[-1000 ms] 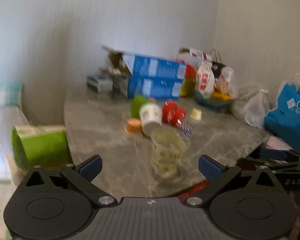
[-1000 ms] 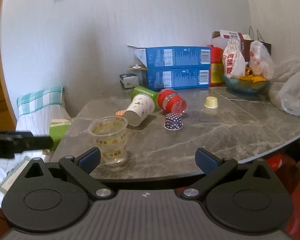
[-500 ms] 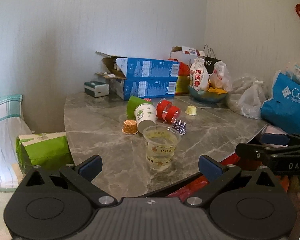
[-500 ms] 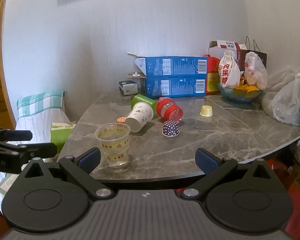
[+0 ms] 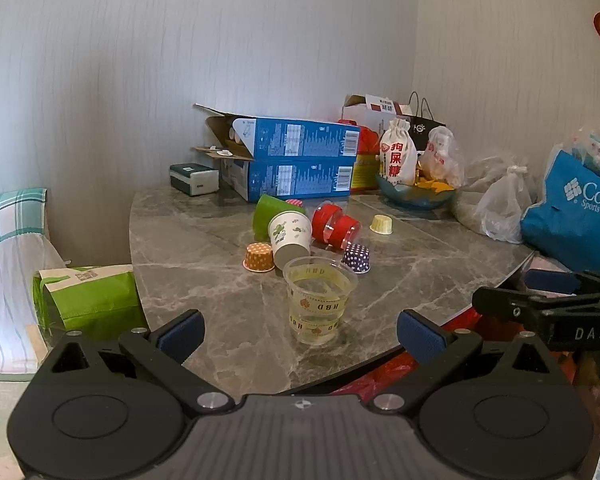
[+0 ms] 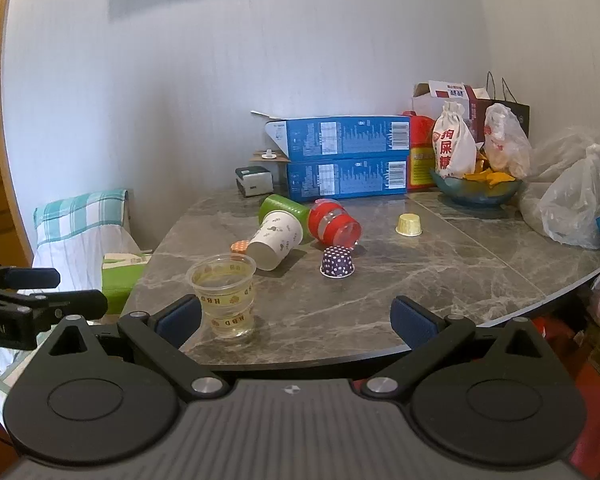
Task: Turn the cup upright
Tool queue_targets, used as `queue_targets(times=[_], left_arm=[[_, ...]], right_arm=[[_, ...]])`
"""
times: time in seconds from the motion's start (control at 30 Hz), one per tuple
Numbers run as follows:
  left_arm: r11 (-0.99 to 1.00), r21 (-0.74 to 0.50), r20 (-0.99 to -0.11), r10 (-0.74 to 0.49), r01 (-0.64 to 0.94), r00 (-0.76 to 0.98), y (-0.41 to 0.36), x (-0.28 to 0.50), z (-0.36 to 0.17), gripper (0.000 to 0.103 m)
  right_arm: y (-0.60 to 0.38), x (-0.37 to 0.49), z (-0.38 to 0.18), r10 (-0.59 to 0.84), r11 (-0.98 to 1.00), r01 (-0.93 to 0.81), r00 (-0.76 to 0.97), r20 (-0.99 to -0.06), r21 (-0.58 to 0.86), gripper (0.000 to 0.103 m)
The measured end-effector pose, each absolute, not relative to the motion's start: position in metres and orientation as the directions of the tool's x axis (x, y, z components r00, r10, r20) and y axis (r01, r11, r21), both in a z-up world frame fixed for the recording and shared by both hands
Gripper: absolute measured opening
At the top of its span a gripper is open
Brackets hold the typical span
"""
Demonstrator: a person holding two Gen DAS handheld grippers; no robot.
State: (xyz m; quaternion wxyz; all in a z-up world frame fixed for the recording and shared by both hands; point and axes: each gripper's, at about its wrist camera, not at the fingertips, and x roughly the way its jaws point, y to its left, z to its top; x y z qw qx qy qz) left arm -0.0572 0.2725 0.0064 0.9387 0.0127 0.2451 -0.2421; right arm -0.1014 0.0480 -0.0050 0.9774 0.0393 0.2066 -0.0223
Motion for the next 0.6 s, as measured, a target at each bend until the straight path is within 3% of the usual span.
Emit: queue_targets(times=[0.6], left_arm=[[0.89,-0.09,-0.463,-0.435,0.447,0.772,0.2737,-0.0577,0.0119,0.103]], right_arm=[[0.0504,-0.1001,-0.0061,-0.01,0.997,0.039,0.913,-0.409,0.063,0.102]])
